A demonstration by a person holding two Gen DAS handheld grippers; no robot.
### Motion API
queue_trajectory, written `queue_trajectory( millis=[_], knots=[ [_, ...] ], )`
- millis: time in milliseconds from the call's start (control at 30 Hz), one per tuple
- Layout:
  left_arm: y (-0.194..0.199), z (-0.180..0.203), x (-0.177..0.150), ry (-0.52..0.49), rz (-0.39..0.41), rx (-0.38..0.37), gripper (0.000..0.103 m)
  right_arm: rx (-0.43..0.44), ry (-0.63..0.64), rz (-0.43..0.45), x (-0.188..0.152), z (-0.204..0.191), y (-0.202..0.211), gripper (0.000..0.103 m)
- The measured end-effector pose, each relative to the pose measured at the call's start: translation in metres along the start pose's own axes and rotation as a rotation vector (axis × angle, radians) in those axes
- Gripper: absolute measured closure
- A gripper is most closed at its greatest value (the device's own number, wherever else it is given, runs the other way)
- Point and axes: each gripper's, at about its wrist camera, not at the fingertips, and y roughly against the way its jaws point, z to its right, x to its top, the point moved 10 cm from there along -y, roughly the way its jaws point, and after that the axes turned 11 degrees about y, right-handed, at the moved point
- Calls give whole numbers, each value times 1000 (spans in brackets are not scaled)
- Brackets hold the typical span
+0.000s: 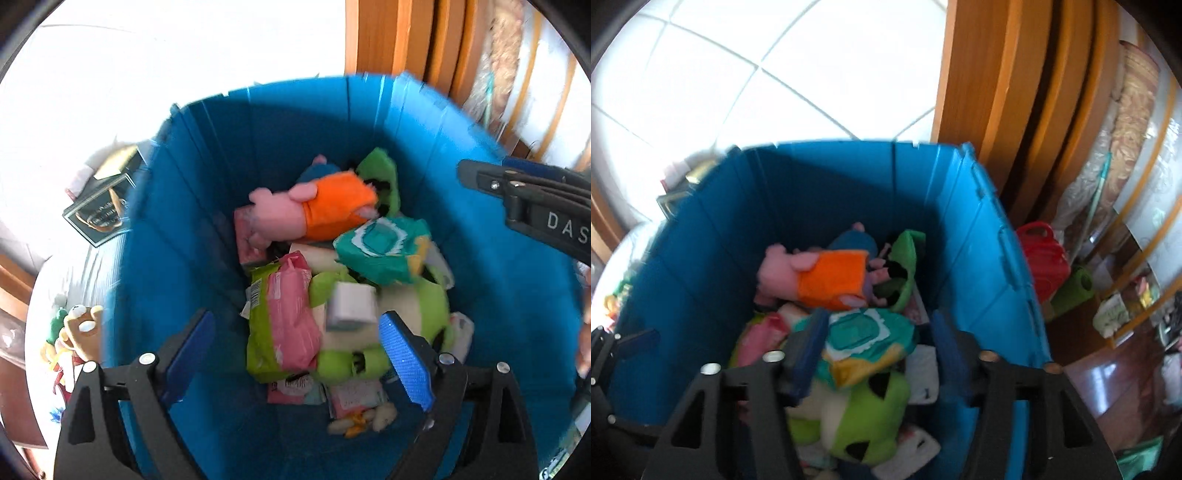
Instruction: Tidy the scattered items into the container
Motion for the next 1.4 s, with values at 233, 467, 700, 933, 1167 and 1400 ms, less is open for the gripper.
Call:
queue_trajectory(
  millis=[233,467,700,933,1167,1400],
  knots=[
    [118,-63,-39,36,209,-78,0,39,-36,126,-15,-58,110,0],
    [197,-174,-118,67,332,50,0,134,-84,174,-72,-173,184,0],
    [226,-244,-182,114,309,89,0,177,-70,170,-117,-271,227,0],
    [252,-283,-218,194,343,90,0,126,-8,201,-138,-315,260,0],
    [265,-299,-233,221,376,130,0,126,-4,200,-147,-327,267,0],
    [266,-303,-245,234,377,140,0,125,-10,188,-156,-331,266,0]
  ],
)
